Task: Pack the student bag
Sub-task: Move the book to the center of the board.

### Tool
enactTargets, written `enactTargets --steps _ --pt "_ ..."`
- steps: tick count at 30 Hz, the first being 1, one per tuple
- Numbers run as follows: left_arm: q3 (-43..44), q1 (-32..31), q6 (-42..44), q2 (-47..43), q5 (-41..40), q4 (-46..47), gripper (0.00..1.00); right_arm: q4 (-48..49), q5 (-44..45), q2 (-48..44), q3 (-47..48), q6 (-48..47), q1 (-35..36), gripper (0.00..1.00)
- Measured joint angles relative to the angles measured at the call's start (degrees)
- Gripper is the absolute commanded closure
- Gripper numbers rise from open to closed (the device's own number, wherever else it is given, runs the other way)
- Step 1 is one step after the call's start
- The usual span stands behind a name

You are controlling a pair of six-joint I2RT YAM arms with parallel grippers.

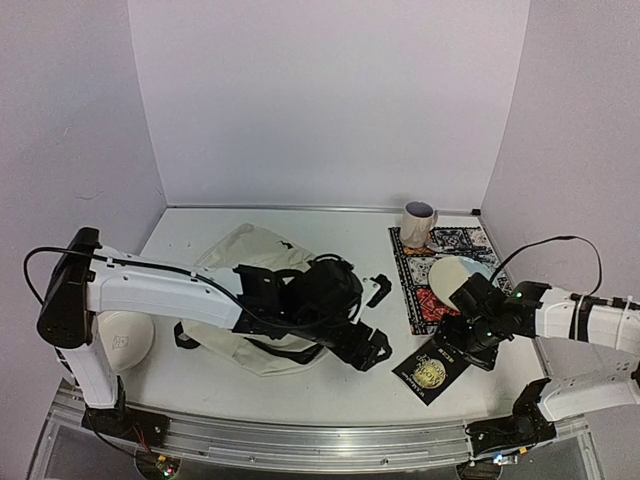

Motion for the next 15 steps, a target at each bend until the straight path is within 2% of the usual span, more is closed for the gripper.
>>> enactTargets --steps 9,15 --pt "3.95 -0.7 -0.9 8.49 0.17 2.39 0.26 2.94 0.23 4.52 -1.3 1.96 -0.62 0.05" --pt "4.82 -0.09 -2.68 14.11 0.4 2.7 0.32 8.37 -3.19 11.39 -1.62 -0.32 -0.62 0.13"
